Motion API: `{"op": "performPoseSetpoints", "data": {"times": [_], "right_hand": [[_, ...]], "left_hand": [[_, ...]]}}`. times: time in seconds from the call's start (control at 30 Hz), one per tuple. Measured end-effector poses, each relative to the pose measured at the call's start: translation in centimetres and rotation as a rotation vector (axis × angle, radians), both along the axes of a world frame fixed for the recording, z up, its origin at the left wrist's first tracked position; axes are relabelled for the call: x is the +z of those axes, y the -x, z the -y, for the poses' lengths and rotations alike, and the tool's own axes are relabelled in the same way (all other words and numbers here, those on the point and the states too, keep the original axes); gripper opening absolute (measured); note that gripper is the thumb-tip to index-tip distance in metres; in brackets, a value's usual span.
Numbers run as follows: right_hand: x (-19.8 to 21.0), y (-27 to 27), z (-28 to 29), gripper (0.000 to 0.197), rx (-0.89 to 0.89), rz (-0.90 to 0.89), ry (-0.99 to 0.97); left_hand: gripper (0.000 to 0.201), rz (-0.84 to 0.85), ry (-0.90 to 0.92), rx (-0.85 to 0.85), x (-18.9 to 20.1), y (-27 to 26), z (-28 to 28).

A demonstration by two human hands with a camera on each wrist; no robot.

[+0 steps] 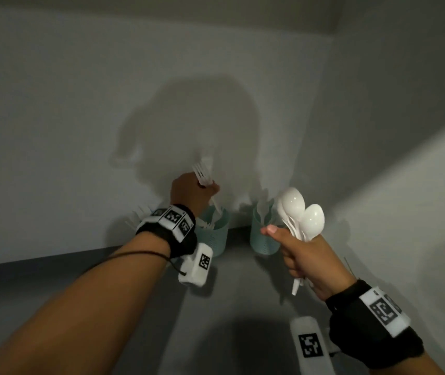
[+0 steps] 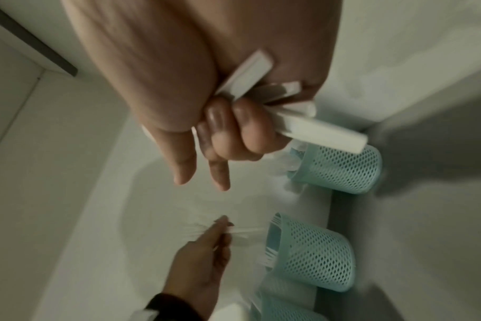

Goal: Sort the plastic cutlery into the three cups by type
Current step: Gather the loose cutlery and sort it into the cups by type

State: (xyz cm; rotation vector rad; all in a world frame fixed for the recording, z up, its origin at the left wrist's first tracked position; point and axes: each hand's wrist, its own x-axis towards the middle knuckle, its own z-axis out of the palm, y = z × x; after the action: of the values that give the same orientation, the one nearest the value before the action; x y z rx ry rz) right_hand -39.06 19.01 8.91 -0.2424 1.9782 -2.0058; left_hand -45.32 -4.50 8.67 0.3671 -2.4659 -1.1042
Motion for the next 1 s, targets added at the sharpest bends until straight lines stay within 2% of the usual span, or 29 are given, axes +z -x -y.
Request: {"op": "performPoseSetpoints", "data": {"times": [0.07,0.13,0.23,0.33,0.47,0.6,0.7,0.77,0.9,1.0], "right_hand": [[0.0,-0.2,-0.6,0.063,0.042,-0.011,-0.009],[0.1,-0.2,-1.0,0.065,0.060,-0.014,-0.007],[0.5,-0.2,-1.1,0.062,0.068,0.006,0.011],[0.8,-0.2,-0.9,0.053,0.068,0.036,0.045],[0.6,-0.5,-0.4,0.024,0.061,0.047,0.013],[0.4,-1.0,0.0,0.003,0.091,0.013,-0.026],[0.3,-1.3,0.4,0.016,0.088,0.005,-0.035],[0.3,-1.5,0.9,0.026,0.077,-0.003,-0.047],[0.2,-1.7,1.8,0.033,0.102,-0.023,-0.090],[0.2,-1.6,2.3,0.035,0.074,-0.027,-0.116]], "left_hand": [[0.030,0.146,0.138,-0.006,-1.1,1.3,0.3],[0.027,0.227,0.193,-0.048,-2.3,1.7,0.2],[0.032,0.324,0.223,-0.097,-3.5,1.8,0.0],[0.040,0.396,0.178,-0.086,-3.6,2.0,-0.1],[0.066,0.453,0.231,-0.069,-2.8,2.4,0.1],[0.071,0.439,0.255,-0.072,-2.2,2.2,0.3],[0.088,0.486,0.215,-0.032,-2.1,1.6,0.7],[0.089,0.509,0.206,-0.035,-2.0,1.3,0.9],[0.082,0.365,0.152,-0.032,-1.7,0.5,0.6],[0.049,0.100,0.027,-0.027,-0.2,-1.0,-1.0]]}}
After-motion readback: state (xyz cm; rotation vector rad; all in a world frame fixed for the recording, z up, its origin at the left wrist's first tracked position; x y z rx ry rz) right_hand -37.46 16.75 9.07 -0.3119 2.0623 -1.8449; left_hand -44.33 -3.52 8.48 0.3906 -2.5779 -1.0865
